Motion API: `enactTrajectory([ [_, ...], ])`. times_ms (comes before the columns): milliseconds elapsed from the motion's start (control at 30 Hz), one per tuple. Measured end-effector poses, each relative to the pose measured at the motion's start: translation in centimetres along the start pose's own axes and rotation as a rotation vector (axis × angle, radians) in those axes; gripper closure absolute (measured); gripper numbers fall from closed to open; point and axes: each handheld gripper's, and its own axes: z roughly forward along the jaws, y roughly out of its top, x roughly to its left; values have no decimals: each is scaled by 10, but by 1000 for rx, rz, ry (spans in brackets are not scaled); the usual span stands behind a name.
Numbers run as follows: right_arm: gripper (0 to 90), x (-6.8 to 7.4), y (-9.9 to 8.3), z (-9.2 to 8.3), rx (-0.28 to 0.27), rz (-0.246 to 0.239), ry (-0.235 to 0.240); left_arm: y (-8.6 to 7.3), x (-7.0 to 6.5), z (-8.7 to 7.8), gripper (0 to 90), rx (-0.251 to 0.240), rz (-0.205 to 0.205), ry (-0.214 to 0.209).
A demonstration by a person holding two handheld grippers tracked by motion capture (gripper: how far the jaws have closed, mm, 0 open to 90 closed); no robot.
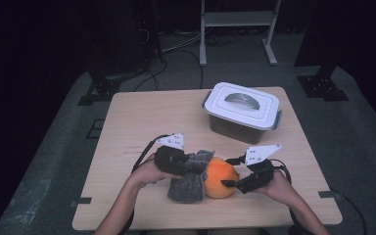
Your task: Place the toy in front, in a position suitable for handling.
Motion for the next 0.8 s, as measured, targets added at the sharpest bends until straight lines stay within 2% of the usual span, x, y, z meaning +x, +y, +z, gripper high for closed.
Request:
enactTrajectory([
  [100, 390, -4, 0, 1, 25, -27, 19, 1, -3, 2, 692, 2, 8, -12],
  [200, 461, -6, -4, 0, 21, -52, 33, 7, -4, 2, 692, -10, 21, -15],
  [367, 502, -2, -5, 6, -1, -92, 49, 26, -12, 12, 692, -13, 68, -43],
  [433, 504, 3, -3, 11, -1, -134, 57, 33, -14, 18, 691, -7, 86, -50],
  [533, 505, 5, -2, 12, 5, -146, 56, 35, -15, 24, 691, -2, 90, -61],
  [600, 514, 4, -5, 10, 1, -144, 60, 32, -15, 25, 692, 28, 97, -40],
  [700, 527, 1, -12, 3, -6, -146, 52, 24, -9, 17, 689, 26, 79, -26],
  [800, 535, -2, -18, -4, -11, -144, 44, 12, 0, 6, 686, -2, 32, -7],
])
